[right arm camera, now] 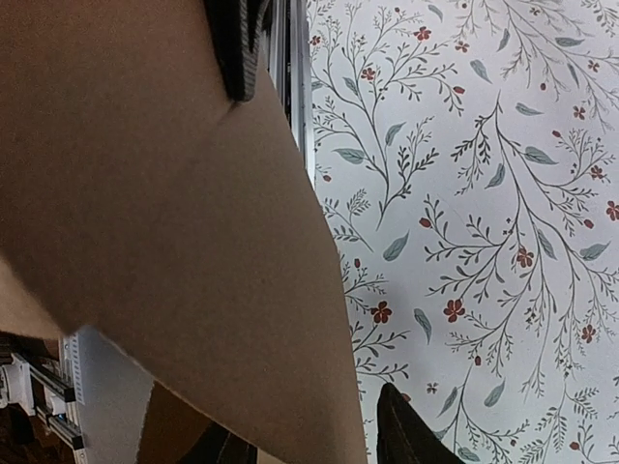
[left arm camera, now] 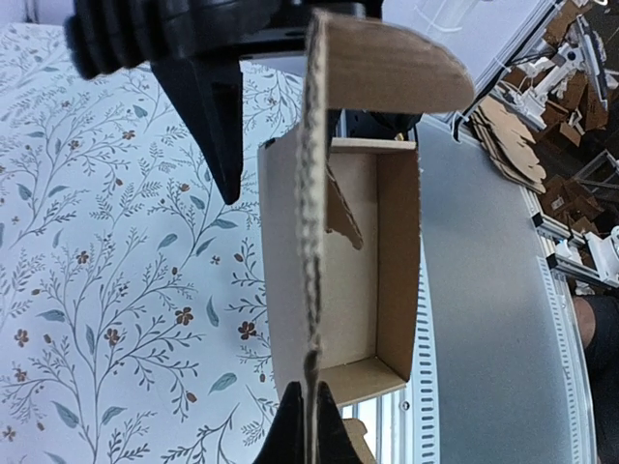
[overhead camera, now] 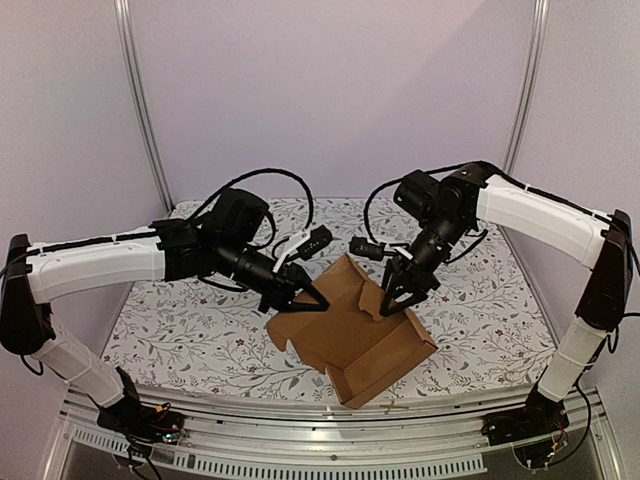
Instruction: Fold the paper box
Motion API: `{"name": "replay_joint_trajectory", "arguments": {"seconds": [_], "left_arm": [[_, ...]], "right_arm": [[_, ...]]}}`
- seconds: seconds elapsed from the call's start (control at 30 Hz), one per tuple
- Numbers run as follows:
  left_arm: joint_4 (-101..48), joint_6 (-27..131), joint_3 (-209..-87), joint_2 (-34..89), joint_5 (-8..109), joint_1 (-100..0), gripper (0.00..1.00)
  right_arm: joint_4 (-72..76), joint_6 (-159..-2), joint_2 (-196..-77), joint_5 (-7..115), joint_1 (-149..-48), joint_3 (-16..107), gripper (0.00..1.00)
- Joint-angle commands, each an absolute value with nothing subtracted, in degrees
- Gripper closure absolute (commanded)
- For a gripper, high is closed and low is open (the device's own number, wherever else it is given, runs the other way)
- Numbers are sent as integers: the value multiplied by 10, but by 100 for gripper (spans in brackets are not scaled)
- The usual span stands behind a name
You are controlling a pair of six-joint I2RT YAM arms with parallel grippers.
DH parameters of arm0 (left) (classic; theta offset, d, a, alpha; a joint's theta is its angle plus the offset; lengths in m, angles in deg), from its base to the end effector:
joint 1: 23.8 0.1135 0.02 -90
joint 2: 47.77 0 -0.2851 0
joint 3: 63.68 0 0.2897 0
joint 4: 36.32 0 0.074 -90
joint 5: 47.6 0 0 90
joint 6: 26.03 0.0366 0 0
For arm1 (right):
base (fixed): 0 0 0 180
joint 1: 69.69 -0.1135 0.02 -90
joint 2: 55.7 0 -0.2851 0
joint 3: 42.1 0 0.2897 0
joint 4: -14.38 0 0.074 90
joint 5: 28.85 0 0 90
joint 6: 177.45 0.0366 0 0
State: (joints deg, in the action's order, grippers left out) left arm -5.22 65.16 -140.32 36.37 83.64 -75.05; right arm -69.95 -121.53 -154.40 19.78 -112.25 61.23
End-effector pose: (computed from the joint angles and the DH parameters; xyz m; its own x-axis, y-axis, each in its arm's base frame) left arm 0.2049 -0.2939 0.2960 -0.3715 0.4879 -0.7899 0.9168 0.0588 -0.3950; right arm 0.2562 0.2681 0.3189 -0.2670 -0.8161 -0.5125 -0.8986 0.0187 0.4384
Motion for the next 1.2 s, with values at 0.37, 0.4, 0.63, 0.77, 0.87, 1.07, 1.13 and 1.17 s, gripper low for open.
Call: {"name": "replay_joint_trajectory", "arguments": {"seconds": [0.37, 0.4, 0.63, 0.77, 0.87, 1.07, 1.13, 1.17], "left_arm": [[90, 763, -1499, 441, 580, -746, 100], [99, 765, -1510, 453, 567, -746, 100], [131, 790, -1565, 513, 436, -766, 100], [136, 808, -1592, 553, 351, -792, 100], [147, 811, -1625, 591, 317, -807, 100], [182, 797, -1718, 656, 299, -829, 100], [194, 800, -1744, 661, 299, -835, 100], [197, 804, -1754, 661, 301, -837, 98]], "right_arm": [[-660, -1181, -1409, 212, -1013, 591, 39], [-649, -1173, -1400, 216, -1009, 579, 39], [-597, -1146, -1376, 241, -1005, 524, 39], [-589, -1142, -1368, 237, -1003, 512, 39], [-584, -1140, -1360, 244, -998, 502, 39], [-580, -1146, -1341, 253, -985, 459, 38], [-580, -1146, -1328, 253, -975, 447, 38], [-580, -1145, -1325, 255, -972, 444, 38]]}}
